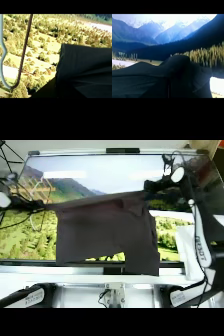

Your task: Fold the shirts.

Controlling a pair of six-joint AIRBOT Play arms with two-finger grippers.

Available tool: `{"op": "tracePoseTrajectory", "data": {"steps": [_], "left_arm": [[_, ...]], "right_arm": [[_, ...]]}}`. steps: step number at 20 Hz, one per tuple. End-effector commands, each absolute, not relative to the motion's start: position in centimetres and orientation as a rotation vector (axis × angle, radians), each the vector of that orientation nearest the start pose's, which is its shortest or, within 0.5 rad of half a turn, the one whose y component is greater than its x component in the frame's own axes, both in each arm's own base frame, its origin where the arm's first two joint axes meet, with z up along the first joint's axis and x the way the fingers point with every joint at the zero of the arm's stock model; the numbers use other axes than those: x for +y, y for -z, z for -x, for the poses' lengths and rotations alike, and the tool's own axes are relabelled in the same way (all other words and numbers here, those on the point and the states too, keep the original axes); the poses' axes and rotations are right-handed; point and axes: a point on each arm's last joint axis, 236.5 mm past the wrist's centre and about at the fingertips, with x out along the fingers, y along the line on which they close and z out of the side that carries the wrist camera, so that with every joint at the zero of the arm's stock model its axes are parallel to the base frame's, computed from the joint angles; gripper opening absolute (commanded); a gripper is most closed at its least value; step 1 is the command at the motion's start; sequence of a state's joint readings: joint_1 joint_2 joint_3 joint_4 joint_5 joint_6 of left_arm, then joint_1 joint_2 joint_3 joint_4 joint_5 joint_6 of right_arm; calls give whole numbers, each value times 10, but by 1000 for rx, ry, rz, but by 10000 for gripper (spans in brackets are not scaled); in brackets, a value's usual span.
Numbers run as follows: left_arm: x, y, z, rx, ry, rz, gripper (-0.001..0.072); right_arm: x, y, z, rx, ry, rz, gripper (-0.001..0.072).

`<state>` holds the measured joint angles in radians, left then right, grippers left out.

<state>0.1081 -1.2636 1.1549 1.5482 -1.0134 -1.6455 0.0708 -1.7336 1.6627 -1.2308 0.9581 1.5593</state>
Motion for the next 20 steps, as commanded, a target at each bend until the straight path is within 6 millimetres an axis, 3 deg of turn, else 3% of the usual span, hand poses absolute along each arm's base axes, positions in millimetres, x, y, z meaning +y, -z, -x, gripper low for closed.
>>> {"op": "tracePoseTrajectory", "data": {"steps": [1,3,4,5,6,7,8,11,14,16,18,20], "left_arm": [[33,38,-411,1265,-162,241,41],[19,54,-405,1325,-152,328,44],[10,59,-399,1364,-135,366,88],[5,60,-390,1410,-118,366,174],[3,59,-376,1475,-95,343,365],[3,56,-362,1541,-66,319,528],[4,50,-343,1624,-24,288,550],[10,30,-287,1819,49,278,550],[-2,30,-253,1776,80,394,548],[-14,53,-224,1725,77,476,527],[-29,75,-205,1668,89,576,529],[-32,90,-197,1615,81,594,529]], "right_arm": [[122,17,-558,1057,-236,-410,54],[125,24,-550,1103,-245,-419,79],[128,20,-545,1120,-256,-426,79],[125,14,-539,1135,-259,-428,79],[119,4,-530,1153,-261,-419,83],[109,-7,-522,1166,-258,-413,294],[97,-21,-511,1184,-257,-410,622],[45,-43,-454,1335,-207,-330,636],[-19,-42,-379,1571,-84,-156,631],[-29,-41,-352,1599,-78,-223,492],[-25,-40,-341,1563,-100,-321,493],[-24,-36,-329,1570,-112,-341,495]]}}
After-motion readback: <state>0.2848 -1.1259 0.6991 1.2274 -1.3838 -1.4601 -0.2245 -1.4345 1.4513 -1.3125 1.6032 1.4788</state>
